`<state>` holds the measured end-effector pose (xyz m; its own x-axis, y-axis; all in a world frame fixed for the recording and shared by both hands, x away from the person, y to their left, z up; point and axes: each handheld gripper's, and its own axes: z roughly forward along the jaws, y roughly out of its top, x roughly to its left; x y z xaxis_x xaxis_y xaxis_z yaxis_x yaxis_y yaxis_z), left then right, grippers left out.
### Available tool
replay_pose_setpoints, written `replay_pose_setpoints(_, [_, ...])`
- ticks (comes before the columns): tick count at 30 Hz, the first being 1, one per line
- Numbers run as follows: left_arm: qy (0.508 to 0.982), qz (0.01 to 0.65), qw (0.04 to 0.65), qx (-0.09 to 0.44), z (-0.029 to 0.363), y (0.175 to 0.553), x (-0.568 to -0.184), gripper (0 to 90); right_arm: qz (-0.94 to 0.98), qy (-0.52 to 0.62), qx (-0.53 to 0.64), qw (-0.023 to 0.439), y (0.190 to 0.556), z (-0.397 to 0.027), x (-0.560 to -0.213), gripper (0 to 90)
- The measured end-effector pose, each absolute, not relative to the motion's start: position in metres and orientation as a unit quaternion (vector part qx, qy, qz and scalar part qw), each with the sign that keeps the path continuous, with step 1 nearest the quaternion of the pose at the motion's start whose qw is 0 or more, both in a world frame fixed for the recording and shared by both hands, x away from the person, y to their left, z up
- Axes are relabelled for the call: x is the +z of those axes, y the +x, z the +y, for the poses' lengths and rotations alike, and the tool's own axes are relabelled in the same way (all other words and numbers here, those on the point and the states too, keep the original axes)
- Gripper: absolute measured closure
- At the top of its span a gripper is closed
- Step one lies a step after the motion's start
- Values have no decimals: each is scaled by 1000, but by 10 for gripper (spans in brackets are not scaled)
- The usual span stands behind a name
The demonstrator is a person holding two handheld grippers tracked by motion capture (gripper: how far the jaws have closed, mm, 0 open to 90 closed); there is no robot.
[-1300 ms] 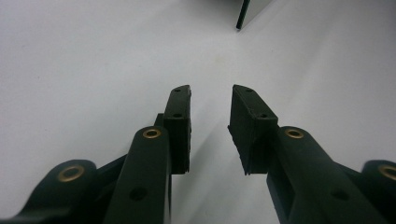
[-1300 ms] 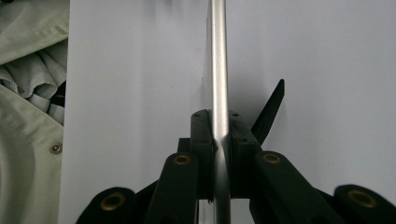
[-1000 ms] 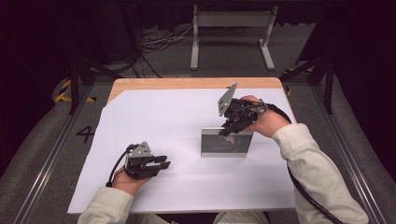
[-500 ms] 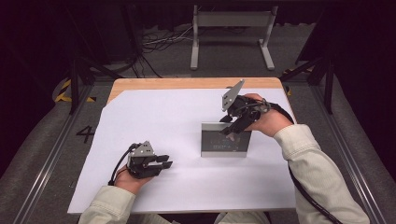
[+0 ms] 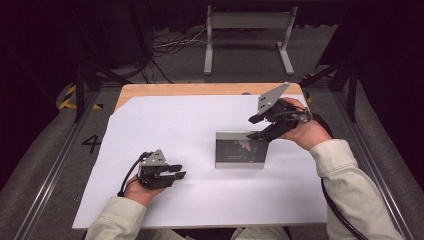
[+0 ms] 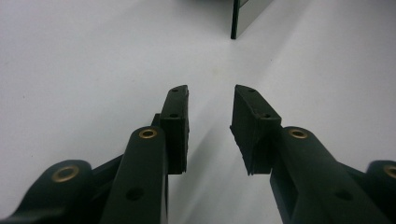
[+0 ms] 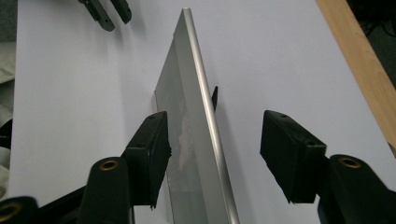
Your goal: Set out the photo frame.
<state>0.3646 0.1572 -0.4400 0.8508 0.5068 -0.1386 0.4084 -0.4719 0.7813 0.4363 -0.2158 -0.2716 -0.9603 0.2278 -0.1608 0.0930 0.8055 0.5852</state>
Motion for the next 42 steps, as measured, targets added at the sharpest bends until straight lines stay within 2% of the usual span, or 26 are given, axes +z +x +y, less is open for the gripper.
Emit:
replay_pose_setpoints(4, [856, 265, 439, 56, 155, 367, -440, 661, 936, 100, 314, 124, 432, -229, -268, 404])
replay_pose_setpoints(21, [863, 259, 428, 76, 152, 376, -443, 637, 897, 186, 363, 172, 401, -293, -269, 266])
replay_pose_setpoints(32, [860, 263, 430, 85, 157, 380, -444, 629, 882, 230, 376, 164, 393, -326, -288, 246])
replay_pose_setpoints(42, [856, 269, 432, 92, 160, 380, -445, 613, 874, 256, 381, 160, 389, -339, -306, 237])
